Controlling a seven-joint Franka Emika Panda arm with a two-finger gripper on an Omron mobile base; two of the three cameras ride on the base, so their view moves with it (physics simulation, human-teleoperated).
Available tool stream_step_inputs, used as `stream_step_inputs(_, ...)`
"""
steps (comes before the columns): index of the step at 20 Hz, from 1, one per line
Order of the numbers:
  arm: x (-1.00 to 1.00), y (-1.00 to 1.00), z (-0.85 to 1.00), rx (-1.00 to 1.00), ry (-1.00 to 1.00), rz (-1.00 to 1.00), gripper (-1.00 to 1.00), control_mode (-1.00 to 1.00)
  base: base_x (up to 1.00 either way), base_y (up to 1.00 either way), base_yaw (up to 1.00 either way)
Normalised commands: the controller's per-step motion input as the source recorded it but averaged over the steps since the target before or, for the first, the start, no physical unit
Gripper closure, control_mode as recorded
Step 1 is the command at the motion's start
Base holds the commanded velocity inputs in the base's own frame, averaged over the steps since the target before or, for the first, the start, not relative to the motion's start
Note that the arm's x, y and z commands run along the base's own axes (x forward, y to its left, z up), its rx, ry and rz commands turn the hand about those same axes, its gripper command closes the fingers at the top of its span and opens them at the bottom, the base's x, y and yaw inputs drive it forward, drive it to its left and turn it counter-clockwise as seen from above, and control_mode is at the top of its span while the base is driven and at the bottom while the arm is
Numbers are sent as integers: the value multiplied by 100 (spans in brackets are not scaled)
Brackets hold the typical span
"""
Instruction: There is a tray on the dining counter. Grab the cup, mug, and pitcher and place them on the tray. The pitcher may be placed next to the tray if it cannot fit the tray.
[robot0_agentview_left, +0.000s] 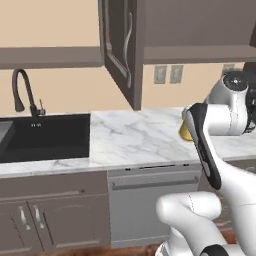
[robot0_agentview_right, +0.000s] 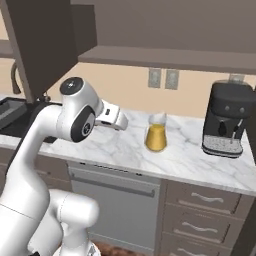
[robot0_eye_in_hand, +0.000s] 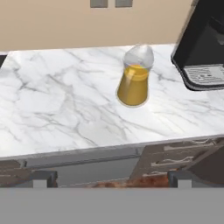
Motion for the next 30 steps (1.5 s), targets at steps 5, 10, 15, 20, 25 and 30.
stream_step_inputs(5, 0, 0, 0, 0, 0, 0, -100, 100, 50, -32, 0)
stream_step_inputs(10, 0, 0, 0, 0, 0, 0, -100, 100, 23, -50, -6)
stream_step_inputs(15, 0, 0, 0, 0, 0, 0, -100, 100, 22, -27, -8)
stream_step_inputs(20, 0, 0, 0, 0, 0, 0, -100, 100, 37, 0, 0)
stream_step_inputs(25, 0, 0, 0, 0, 0, 0, -100, 100, 36, 6, 0)
stream_step_inputs(30, 0, 0, 0, 0, 0, 0, -100, 100, 32, 6, 0)
